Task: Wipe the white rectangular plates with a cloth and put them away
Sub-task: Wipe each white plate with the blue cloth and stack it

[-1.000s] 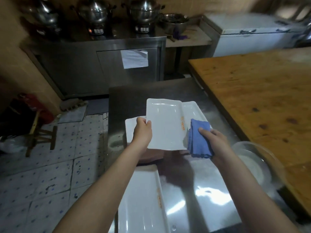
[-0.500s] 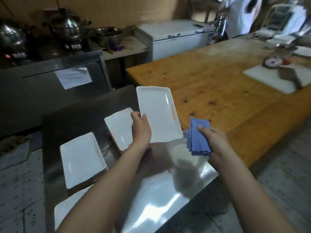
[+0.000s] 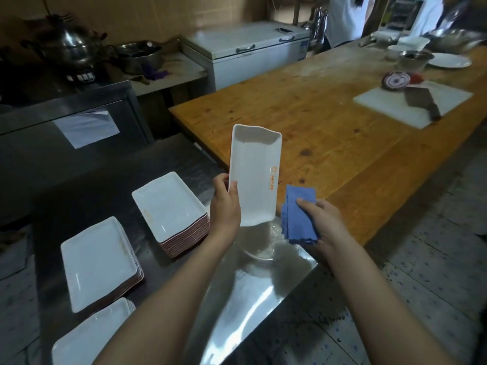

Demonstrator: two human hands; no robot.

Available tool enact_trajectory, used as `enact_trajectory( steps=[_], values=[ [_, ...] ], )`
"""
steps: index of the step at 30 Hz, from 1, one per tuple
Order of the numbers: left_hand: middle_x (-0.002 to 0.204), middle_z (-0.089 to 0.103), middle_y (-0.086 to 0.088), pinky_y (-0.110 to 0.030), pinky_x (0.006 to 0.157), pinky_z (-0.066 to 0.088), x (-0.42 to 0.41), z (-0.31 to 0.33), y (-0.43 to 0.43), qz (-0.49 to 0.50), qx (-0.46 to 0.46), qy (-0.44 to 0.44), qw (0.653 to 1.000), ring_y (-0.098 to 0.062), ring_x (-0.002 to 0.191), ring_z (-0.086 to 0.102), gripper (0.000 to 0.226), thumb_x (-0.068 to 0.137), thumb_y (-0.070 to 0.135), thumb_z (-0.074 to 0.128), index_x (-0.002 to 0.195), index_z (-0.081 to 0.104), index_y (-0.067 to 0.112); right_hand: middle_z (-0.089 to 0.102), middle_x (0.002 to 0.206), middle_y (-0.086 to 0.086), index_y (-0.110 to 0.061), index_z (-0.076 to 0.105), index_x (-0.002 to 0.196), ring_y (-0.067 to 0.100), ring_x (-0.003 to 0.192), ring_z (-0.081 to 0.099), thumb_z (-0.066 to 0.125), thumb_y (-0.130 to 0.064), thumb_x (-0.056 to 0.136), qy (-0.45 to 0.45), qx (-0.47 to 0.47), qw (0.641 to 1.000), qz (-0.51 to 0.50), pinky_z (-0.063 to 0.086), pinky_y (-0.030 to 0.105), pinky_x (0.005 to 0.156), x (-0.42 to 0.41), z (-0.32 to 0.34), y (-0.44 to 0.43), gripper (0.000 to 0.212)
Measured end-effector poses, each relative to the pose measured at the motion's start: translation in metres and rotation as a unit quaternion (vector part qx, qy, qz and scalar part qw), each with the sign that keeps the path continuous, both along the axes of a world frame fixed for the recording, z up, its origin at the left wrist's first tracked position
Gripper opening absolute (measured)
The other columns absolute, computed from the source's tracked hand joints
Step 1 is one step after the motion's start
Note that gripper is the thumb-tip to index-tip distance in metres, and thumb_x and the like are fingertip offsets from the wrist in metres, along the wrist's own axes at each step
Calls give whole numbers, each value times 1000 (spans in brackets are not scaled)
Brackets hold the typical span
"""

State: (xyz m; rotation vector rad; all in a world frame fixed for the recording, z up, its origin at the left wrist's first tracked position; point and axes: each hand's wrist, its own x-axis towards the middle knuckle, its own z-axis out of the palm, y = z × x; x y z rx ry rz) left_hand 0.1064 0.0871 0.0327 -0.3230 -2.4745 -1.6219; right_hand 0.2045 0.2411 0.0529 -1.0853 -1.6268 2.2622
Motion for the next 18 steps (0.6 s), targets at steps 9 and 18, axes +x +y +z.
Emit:
enact_trajectory(
  steps=[9, 18],
  values=[
    [105, 60, -5, -35, 83, 49, -5, 4, 9, 82, 124, -226, 963, -20, 86, 58, 17, 99, 30, 36, 104, 46, 17, 67, 106, 25, 4, 59, 110, 40, 99, 65, 62, -12, 90, 39, -92, 995, -11, 50, 56, 90, -6, 11, -10, 26],
    [94, 57, 4, -30, 59, 55, 6, 15, -61, 75, 316, -362, 874, -19, 84, 61, 16, 99, 35, 38, 114, 42, 30, 71, 83, 7, -9, 61, 101, 15, 67, 70, 65, -16, 87, 112, 58, 980, 152, 52, 25, 52, -24, 65, -78, 16]
  ],
)
